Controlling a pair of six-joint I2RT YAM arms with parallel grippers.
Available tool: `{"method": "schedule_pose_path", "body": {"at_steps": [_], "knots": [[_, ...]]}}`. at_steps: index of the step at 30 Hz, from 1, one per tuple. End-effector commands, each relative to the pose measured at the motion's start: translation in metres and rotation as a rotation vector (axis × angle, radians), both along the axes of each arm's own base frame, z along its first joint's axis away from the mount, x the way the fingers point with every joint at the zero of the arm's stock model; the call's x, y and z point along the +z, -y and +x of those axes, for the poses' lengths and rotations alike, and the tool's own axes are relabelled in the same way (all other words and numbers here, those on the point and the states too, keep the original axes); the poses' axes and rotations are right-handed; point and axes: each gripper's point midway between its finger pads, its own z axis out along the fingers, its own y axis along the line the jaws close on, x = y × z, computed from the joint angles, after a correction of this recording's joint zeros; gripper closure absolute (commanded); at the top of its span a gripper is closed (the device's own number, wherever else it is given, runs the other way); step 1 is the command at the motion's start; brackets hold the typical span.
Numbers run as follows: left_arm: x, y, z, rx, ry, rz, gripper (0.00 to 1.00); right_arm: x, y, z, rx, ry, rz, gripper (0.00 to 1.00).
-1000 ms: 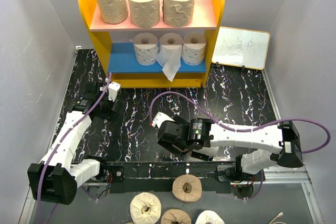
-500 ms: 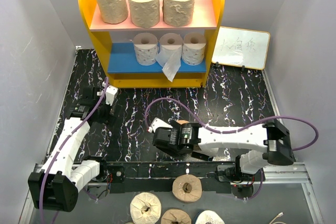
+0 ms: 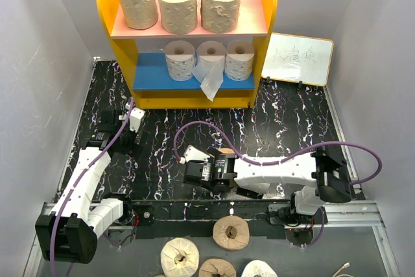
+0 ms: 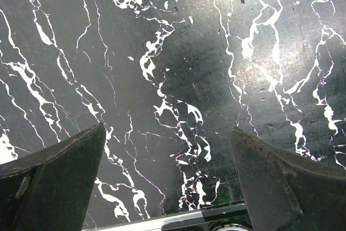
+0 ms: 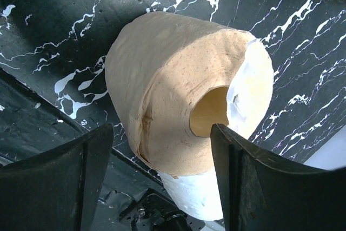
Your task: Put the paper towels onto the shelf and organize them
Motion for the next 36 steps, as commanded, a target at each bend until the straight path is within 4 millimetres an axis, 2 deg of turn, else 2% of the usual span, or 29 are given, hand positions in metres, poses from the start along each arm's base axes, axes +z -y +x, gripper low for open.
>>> {"method": "schedule_pose_path", "body": {"at_steps": [1, 4, 10, 14, 18, 20, 27, 28, 29, 32, 36], "knots": [[-0.001, 0.001, -0.002, -0.008, -0.008, -0.006, 0.01, 0.007, -0.018, 0.003, -0.001, 0.033, 0.037, 0.31], [-0.001, 0.000, -0.002, -0.007, -0.009, -0.006, 0.01, 0.001, -0.021, 0.001, 0.010, 0.018, 0.020, 0.40], [0.000, 0.000, -0.002, -0.007, -0.004, -0.006, 0.01, -0.004, -0.022, 0.000, 0.016, 0.021, -0.004, 0.44], [0.000, 0.001, -0.003, -0.008, 0.000, -0.006, 0.01, -0.002, -0.020, 0.001, 0.014, 0.028, -0.011, 0.61], [0.001, 0.000, -0.002, -0.007, 0.003, -0.006, 0.01, 0.001, -0.016, 0.001, 0.004, 0.038, -0.026, 0.72], [0.000, 0.000, -0.003, -0.010, -0.001, -0.006, 0.01, 0.003, -0.016, 0.000, 0.004, 0.038, -0.031, 0.82], [0.000, 0.001, -0.003, -0.009, -0.003, -0.008, 0.01, 0.009, -0.013, -0.003, 0.003, 0.035, -0.051, 0.87], [-0.001, 0.001, -0.003, -0.008, -0.004, -0.008, 0.01, 0.011, -0.013, -0.002, 0.003, 0.040, -0.050, 0.91], [0.000, 0.001, -0.003, -0.008, -0.004, -0.008, 0.01, 0.013, -0.014, -0.002, 0.003, 0.041, -0.047, 1.00], [0.000, 0.000, -0.003, -0.007, -0.003, -0.008, 0.01, 0.029, -0.017, 0.000, 0.002, 0.055, -0.033, 1.00], [-0.001, 0.000, -0.003, -0.008, -0.006, -0.007, 0.01, 0.076, -0.023, 0.011, -0.014, 0.137, 0.029, 1.00]]}}
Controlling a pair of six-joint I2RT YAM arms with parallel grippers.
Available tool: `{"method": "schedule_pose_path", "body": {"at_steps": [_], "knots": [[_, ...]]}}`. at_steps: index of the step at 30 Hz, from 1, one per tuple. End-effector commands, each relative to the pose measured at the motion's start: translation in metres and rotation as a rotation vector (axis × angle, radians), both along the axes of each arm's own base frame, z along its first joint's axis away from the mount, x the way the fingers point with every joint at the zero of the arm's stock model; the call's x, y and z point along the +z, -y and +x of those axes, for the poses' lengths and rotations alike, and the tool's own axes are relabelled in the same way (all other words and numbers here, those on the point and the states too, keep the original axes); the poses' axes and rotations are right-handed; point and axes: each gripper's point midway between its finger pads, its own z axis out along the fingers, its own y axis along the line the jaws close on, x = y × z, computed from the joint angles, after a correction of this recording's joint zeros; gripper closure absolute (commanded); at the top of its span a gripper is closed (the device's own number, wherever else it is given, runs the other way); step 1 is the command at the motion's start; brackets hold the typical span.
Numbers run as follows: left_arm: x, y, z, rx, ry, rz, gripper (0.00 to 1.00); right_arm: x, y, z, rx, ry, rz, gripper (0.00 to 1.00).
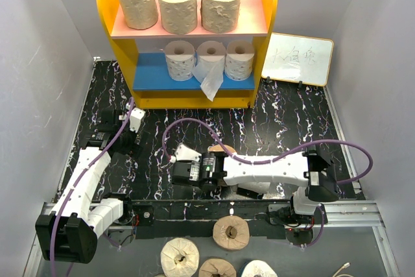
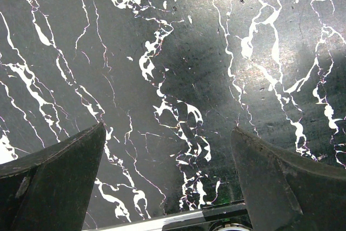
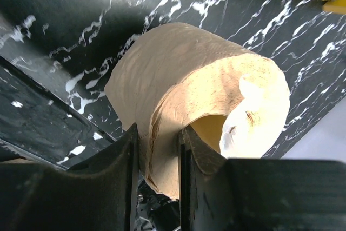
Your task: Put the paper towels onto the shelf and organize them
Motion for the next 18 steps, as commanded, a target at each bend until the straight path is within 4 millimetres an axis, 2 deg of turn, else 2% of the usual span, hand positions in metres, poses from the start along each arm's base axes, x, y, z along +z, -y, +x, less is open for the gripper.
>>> {"method": "schedule_pose_path", "body": {"at_steps": [1, 7, 9, 11, 13, 18], "knots": [[0.000, 0.000, -0.003, 0.001, -0.003, -0.008, 0.01, 0.072, -0.009, 0.019, -0.020, 0.152, 0.120, 1.00], [-0.001, 0.001, -0.003, -0.007, -0.008, -0.016, 0.01, 0.136, -0.002, 0.028, 0.068, 0.302, 0.213, 1.00], [-0.001, 0.002, -0.003, -0.011, -0.010, -0.019, 0.01, 0.152, 0.010, 0.039, 0.098, 0.391, 0.131, 1.00], [-0.002, 0.002, -0.004, -0.012, -0.016, -0.018, 0.01, 0.160, 0.021, 0.047, 0.172, 0.445, -0.019, 1.00], [-0.002, 0.002, -0.004, -0.012, -0.018, -0.020, 0.01, 0.171, 0.019, 0.052, 0.251, 0.488, -0.089, 1.00], [-0.003, 0.002, -0.004, -0.012, -0.020, -0.019, 0.01, 0.237, 0.012, 0.069, 0.321, 0.649, -0.152, 1.00]]}}
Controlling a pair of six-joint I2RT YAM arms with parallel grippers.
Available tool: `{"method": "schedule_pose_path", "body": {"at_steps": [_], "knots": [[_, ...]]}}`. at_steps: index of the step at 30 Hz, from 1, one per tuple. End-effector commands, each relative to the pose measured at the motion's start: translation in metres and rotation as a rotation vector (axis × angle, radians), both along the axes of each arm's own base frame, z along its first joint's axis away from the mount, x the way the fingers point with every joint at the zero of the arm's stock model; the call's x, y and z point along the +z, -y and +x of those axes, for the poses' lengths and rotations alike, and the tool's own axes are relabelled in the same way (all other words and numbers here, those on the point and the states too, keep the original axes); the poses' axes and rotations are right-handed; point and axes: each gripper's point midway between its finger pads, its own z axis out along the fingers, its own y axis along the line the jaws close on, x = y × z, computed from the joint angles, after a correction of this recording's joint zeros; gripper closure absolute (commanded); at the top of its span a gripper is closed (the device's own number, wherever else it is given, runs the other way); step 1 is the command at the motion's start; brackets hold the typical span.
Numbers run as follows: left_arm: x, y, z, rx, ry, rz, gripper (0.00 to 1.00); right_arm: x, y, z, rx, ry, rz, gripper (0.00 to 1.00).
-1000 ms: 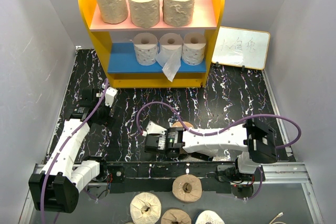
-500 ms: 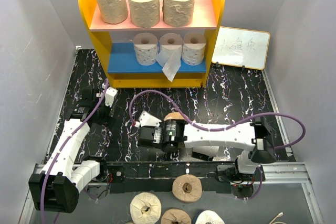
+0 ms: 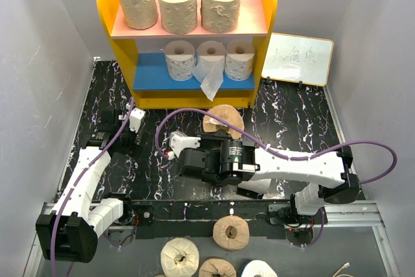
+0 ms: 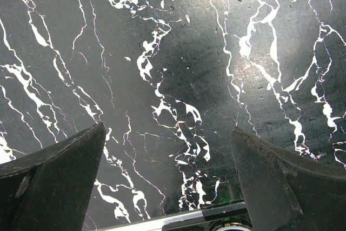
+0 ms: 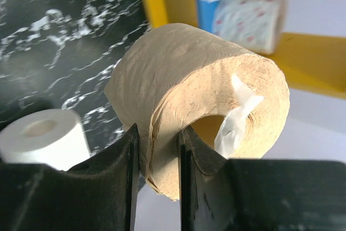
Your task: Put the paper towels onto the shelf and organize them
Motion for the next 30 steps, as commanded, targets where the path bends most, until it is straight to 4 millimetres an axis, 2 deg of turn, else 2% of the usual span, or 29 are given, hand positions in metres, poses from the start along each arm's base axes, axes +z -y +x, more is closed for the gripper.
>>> {"method": "schedule_pose_path", "body": {"at_steps": [1, 8, 10, 13, 18, 23, 30], "knots": [[-0.001, 0.001, -0.004, -0.005, -0.014, -0.011, 0.01, 0.097, 0.004, 0.026, 0.037, 0.269, -0.038, 1.00], [0.001, 0.001, -0.003, -0.006, -0.004, -0.013, 0.01, 0.204, 0.025, 0.060, 0.001, 0.452, 0.111, 1.00], [0.001, 0.002, -0.004, -0.008, -0.002, -0.014, 0.01, 0.227, 0.034, 0.074, -0.017, 0.495, 0.150, 1.00], [0.002, 0.001, -0.004, -0.006, 0.002, -0.015, 0.01, 0.251, 0.044, 0.093, -0.043, 0.529, 0.149, 1.00], [0.003, 0.002, -0.003, -0.012, 0.009, -0.020, 0.01, 0.273, 0.055, 0.121, -0.080, 0.583, 0.110, 1.00], [0.004, 0.003, -0.004, -0.015, 0.018, -0.022, 0.01, 0.280, 0.070, 0.141, -0.089, 0.599, 0.138, 1.00], [0.004, 0.003, -0.004, -0.016, 0.017, -0.023, 0.01, 0.274, 0.058, 0.162, -0.062, 0.586, 0.180, 1.00]]}}
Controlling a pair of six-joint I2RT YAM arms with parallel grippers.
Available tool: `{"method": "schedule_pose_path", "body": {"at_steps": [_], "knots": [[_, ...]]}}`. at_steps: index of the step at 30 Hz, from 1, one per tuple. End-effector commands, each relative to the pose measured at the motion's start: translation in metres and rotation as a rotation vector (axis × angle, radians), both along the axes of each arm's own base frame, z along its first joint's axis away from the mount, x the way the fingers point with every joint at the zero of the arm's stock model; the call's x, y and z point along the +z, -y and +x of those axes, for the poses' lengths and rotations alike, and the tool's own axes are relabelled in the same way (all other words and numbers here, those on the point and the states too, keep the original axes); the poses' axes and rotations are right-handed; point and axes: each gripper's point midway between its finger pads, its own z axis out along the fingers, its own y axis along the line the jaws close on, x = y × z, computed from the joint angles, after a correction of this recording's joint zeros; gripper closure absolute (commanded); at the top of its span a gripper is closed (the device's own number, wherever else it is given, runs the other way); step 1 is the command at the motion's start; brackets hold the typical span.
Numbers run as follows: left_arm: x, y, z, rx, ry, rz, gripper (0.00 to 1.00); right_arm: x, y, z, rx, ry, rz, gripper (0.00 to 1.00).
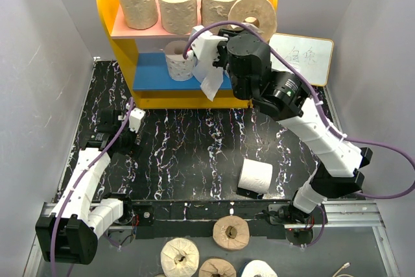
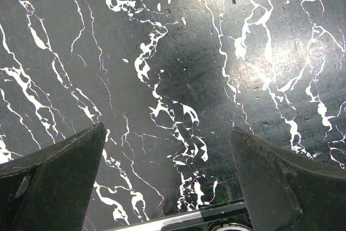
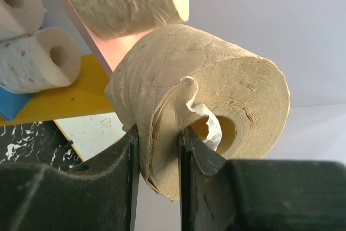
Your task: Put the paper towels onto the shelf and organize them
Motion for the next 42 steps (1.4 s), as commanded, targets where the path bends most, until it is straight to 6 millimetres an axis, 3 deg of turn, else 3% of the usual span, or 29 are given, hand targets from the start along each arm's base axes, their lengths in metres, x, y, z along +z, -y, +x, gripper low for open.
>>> {"method": "schedule_pose_path", "body": {"at_steps": [1, 14, 28, 42], "knots": [[0.003, 0.001, -0.003, -0.007, 0.011, -0.010, 0.01, 0.024, -0.010, 0.010, 0.063, 0.064, 0.104, 1.00], [0.004, 0.000, -0.004, -0.004, 0.020, -0.012, 0.01, 0.017, 0.004, 0.043, 0.007, 0.066, 0.133, 1.00], [0.004, 0.001, -0.004, -0.005, 0.017, -0.016, 0.01, 0.009, -0.024, 0.061, 0.067, 0.054, 0.156, 1.00], [0.002, 0.000, -0.003, -0.002, 0.011, -0.012, 0.01, 0.030, 0.014, 0.045, 0.009, 0.105, 0.168, 1.00]]}}
